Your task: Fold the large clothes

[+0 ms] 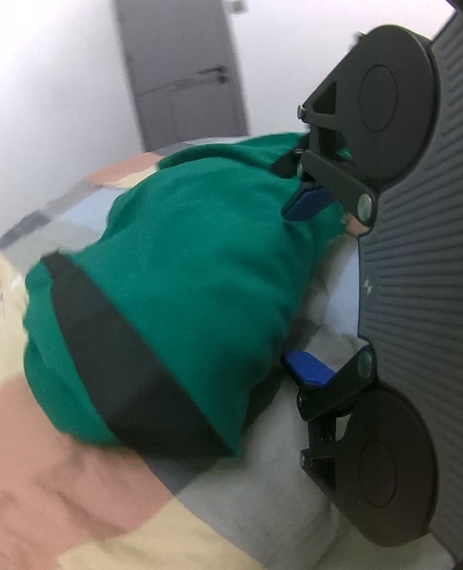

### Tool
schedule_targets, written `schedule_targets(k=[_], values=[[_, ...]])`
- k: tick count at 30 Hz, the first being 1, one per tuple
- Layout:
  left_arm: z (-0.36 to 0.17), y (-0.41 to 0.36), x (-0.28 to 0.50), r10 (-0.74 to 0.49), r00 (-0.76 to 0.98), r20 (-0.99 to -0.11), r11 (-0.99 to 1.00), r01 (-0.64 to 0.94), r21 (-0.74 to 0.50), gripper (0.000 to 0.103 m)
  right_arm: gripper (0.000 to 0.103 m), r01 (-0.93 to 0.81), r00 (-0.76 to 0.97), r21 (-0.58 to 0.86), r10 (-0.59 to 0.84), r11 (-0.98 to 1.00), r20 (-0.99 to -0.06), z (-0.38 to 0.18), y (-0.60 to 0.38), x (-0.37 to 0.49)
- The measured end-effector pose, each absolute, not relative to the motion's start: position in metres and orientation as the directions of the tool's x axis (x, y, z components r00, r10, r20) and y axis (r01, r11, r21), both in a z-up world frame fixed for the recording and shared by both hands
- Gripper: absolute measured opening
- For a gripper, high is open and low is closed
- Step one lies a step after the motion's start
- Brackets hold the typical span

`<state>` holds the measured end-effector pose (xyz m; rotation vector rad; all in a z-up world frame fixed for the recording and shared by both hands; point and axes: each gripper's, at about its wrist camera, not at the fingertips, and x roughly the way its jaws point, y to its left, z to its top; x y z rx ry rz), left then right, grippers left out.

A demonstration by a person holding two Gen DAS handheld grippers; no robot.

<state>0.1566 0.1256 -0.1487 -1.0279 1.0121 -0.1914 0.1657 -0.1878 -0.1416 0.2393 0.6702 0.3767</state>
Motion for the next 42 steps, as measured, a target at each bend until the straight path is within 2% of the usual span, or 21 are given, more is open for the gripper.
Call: schedule_targets(k=[5, 13, 14, 16, 18, 23, 27, 32, 38, 42], values=[[-0.179, 0.141, 0.160, -0.619, 0.629, -0.469, 0.279, -0.383, -0.881, 0.084, 0.065, -0.230, 0.726, 0.398, 0.429, 0.888, -0.537, -0.143, -0.196, 0.167], [-0.187, 0.148, 0.159, -0.541, 0.717, -0.440, 0.220, -0.384, -0.897, 0.082, 0.066, -0.115, 0.699, 0.698, 0.557, 0.707, -0.449, -0.143, -0.236, 0.140], [-0.186, 0.147, 0.159, -0.535, 0.719, -0.444, 0.229, -0.382, -0.895, 0.082, 0.067, -0.095, 0.691, 0.739, 0.579, 0.667, -0.434, -0.146, -0.242, 0.134], [-0.185, 0.145, 0.162, -0.522, 0.721, -0.455, 0.252, -0.379, -0.890, 0.082, 0.087, -0.057, 0.680, 0.796, 0.607, 0.603, -0.411, -0.153, -0.248, 0.127], [-0.184, 0.142, 0.162, -0.506, 0.724, -0.469, 0.277, -0.378, -0.883, 0.078, 0.094, -0.009, 0.669, 0.850, 0.635, 0.526, -0.387, -0.163, -0.253, 0.121], [-0.186, 0.147, 0.153, -0.479, 0.735, -0.481, 0.294, -0.382, -0.876, 0.066, 0.093, 0.143, 0.625, 0.911, 0.678, 0.388, -0.387, -0.195, -0.258, 0.128], [-0.181, 0.154, 0.144, -0.450, 0.750, -0.485, 0.299, -0.385, -0.873, 0.050, 0.092, 0.296, 0.679, 0.889, 0.578, 0.350, -0.453, -0.216, -0.278, 0.132], [-0.173, 0.154, 0.139, -0.419, 0.769, -0.483, 0.338, -0.361, -0.869, 0.042, 0.092, 0.344, 0.779, 0.894, 0.445, 0.286, -0.442, -0.220, -0.303, 0.137], [-0.158, 0.153, 0.137, -0.398, 0.785, -0.474, 0.396, -0.319, -0.861, 0.037, 0.070, 0.327, 0.771, 0.844, 0.397, 0.424, -0.498, -0.213, -0.296, 0.152], [-0.142, 0.147, 0.123, -0.381, 0.802, -0.460, 0.457, -0.269, -0.848, 0.032, 0.042, 0.267, 0.779, 0.816, 0.384, 0.512, -0.496, -0.197, -0.295, 0.150]])
